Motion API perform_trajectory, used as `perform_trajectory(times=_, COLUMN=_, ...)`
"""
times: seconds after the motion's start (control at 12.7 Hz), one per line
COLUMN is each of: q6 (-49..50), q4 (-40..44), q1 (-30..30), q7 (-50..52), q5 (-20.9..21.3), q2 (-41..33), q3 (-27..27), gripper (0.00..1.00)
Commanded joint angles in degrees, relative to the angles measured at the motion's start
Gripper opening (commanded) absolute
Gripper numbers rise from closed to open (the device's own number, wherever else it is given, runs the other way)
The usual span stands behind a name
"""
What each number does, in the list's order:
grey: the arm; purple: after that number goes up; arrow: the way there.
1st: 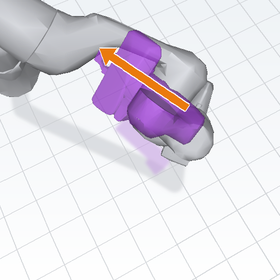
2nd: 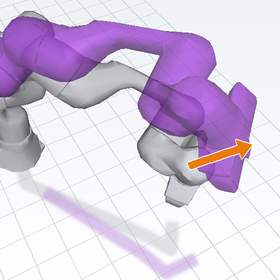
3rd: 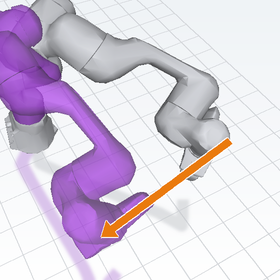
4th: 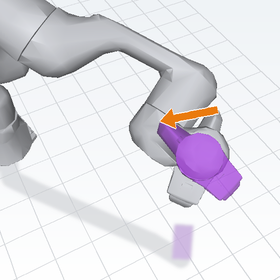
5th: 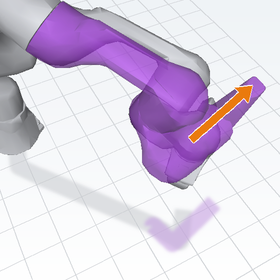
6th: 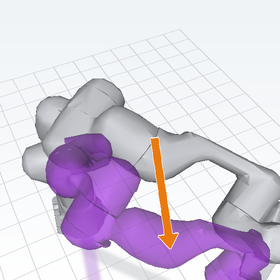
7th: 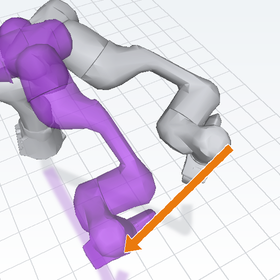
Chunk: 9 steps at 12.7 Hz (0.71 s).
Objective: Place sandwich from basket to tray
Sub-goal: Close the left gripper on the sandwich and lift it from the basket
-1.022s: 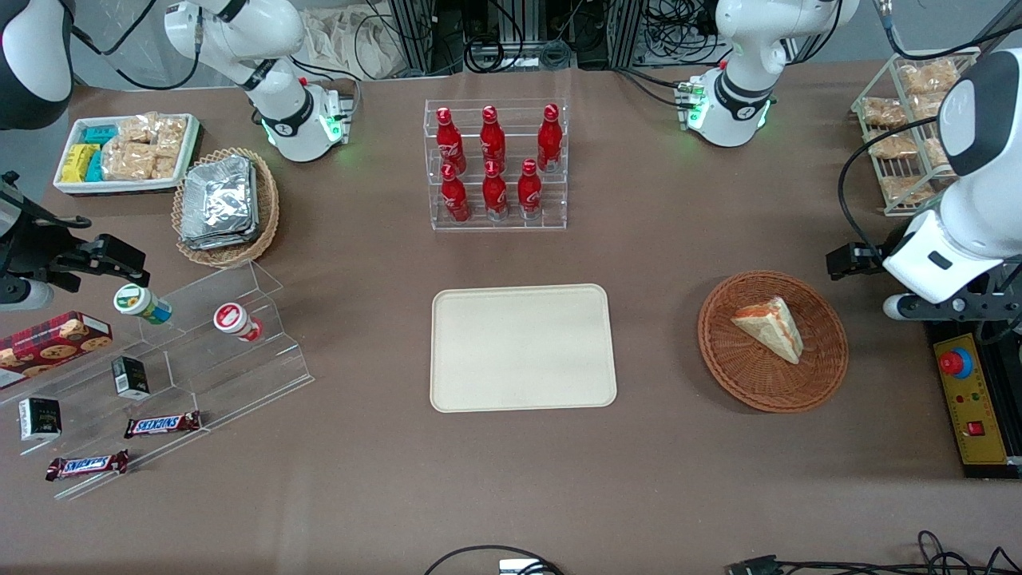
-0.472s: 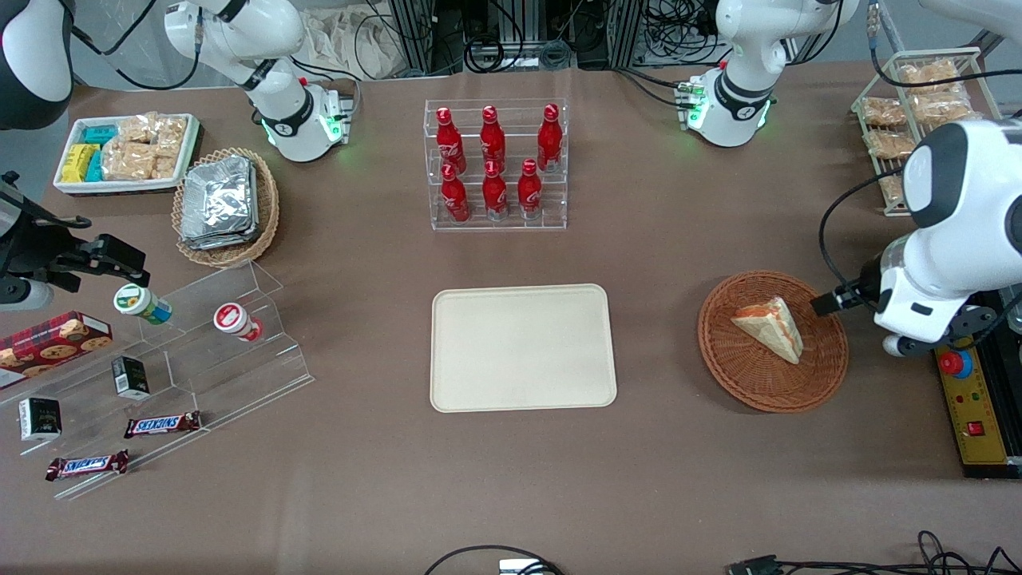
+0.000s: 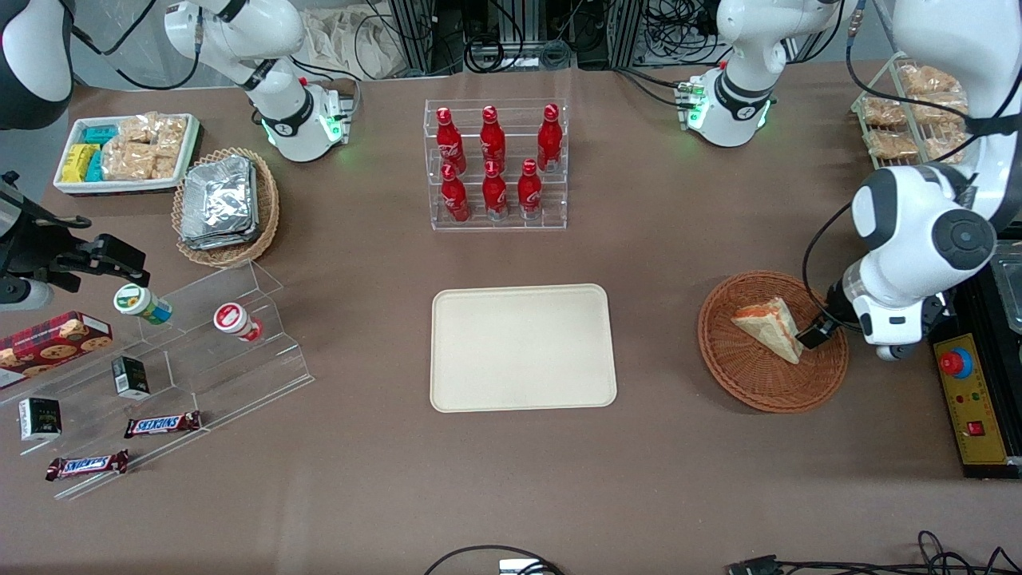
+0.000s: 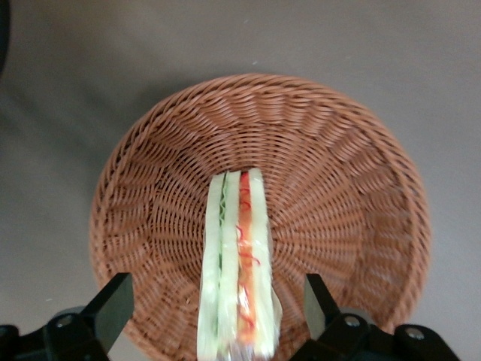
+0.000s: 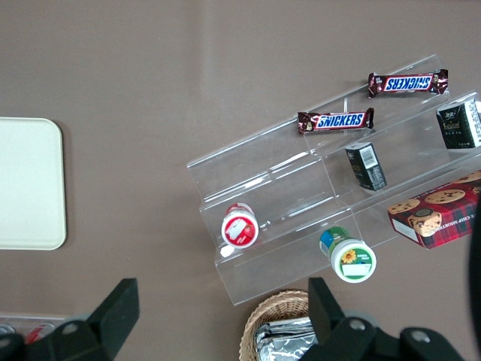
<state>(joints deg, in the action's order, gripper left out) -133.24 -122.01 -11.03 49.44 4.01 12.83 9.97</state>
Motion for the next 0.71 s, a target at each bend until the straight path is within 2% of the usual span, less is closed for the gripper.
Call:
perform_trajectory(times=0.0, q6=-3.15, q4=0.1, q1=-0.05, q7=4.95, q5=-0.67, q2=2.63, q3=0.75, gripper=1.0)
perform_trajectory(times=0.63, q6=-9.22, q4=-0.69, q1=0.3, q7=11.72, q5=-0.58, q2=9.75, q3=2.76, gripper=1.0)
